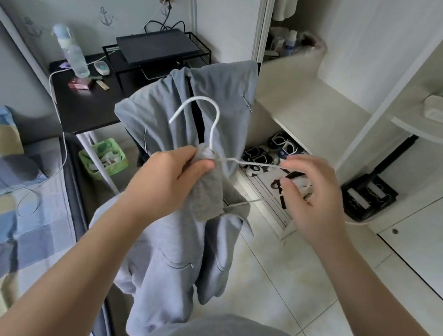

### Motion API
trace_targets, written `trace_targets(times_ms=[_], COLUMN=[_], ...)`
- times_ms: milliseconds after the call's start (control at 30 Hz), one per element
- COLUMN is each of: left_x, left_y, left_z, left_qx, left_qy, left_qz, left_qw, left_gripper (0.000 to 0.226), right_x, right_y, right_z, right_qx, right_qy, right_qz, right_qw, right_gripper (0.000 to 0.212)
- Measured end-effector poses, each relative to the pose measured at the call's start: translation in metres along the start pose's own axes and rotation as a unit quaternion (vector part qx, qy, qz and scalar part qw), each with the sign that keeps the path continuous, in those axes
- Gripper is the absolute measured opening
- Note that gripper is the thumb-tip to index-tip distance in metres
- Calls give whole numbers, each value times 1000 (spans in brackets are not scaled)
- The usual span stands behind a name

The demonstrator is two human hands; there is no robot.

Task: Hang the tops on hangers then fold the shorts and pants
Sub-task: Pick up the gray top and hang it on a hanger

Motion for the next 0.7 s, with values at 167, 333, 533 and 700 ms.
trace_targets(times_ms=[167, 333, 533, 700], left_x=[9, 12, 15, 19], left_y=[-20, -17, -11, 1], left_z=[-9, -3, -20, -35], left_qx=[40, 76, 91, 113], left_qy=[-32, -40, -92, -145], left_qz=[71, 89, 116, 137], left_qw=[996, 992, 985, 973], left_gripper=[48, 51, 51, 50], right_x=[30, 24, 33, 47], right_y=[63, 112, 120, 128], right_z=[8, -7, -8, 7], right_qx=[-70, -24, -41, -33], right_qy=[76, 6, 2, 45], right_qz=[-163, -235, -207, -229], right_qw=[981, 972, 977, 972], right_gripper=[33, 39, 20, 15])
Point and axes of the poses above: each hand's wrist, its own x-axis away from the middle knuckle, its own y-axis out of the palm, z = x × y, the point moved 10 cm from there along -x, towards the middle knuckle, and after that the axes turned 1 degree about -x, right-handed, at the moved point
